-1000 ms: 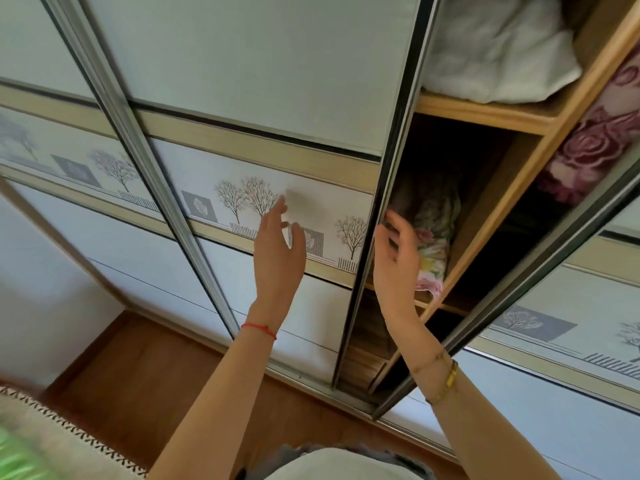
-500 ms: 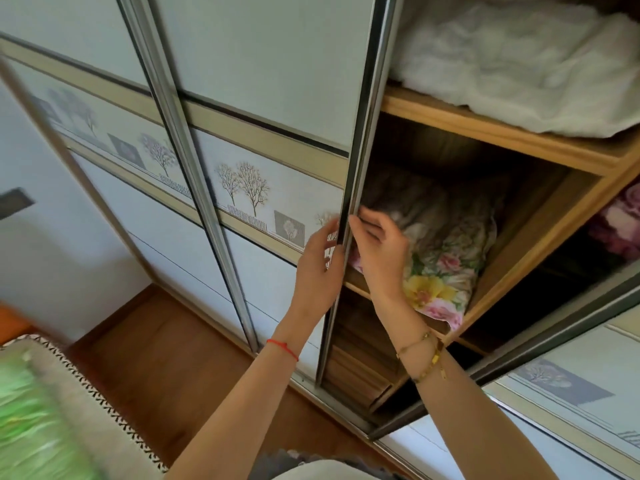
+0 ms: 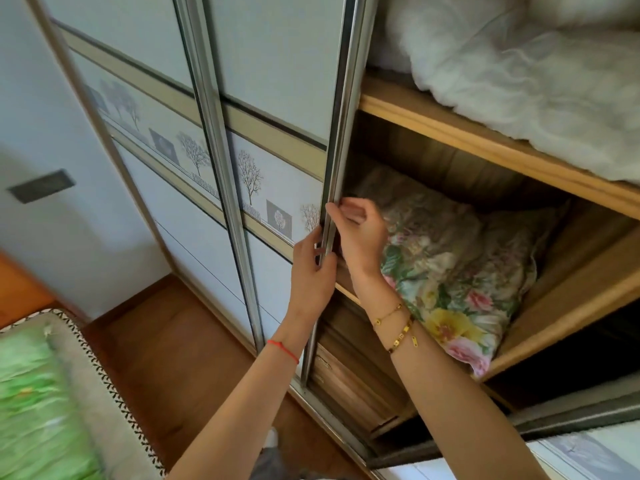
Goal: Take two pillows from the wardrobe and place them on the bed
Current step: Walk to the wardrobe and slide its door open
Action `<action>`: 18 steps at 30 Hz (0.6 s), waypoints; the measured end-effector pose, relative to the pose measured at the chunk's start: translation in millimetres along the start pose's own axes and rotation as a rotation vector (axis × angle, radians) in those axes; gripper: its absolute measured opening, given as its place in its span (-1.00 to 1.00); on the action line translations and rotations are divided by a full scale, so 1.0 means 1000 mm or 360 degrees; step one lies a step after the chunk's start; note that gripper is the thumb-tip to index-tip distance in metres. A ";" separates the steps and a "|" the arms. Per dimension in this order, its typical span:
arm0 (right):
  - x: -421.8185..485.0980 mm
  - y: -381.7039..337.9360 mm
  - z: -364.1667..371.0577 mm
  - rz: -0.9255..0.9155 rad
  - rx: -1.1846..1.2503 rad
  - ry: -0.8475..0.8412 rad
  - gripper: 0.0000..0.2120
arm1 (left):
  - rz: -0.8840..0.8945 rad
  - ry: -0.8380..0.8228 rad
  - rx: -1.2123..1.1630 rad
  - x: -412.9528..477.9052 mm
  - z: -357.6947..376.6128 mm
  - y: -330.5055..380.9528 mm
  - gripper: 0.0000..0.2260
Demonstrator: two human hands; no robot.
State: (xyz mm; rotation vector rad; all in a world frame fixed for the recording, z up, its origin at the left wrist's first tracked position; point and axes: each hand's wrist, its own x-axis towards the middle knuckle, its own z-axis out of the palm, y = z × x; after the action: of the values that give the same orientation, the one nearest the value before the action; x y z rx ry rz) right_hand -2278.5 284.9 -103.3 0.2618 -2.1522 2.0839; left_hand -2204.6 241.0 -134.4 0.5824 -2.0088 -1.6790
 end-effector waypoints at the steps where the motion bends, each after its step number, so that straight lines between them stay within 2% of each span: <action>1: 0.003 0.001 0.006 0.0004 -0.0013 -0.0019 -0.67 | -0.0010 0.0015 -0.0002 0.005 -0.004 0.000 -0.55; 11: 0.024 0.005 0.072 -0.0028 0.0016 -0.0097 -0.71 | 0.0039 0.0021 -0.0060 0.059 -0.051 -0.006 -0.66; 18: 0.036 0.004 0.119 0.0022 0.0056 -0.0069 -0.67 | -0.0045 -0.0131 -0.0120 0.096 -0.077 -0.009 -0.53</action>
State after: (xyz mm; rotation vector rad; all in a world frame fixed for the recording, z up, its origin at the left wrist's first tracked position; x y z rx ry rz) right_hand -2311.7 164.7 -103.3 0.2994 -2.1490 2.1443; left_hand -2236.4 122.6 -124.6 0.5260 -1.9925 -1.8144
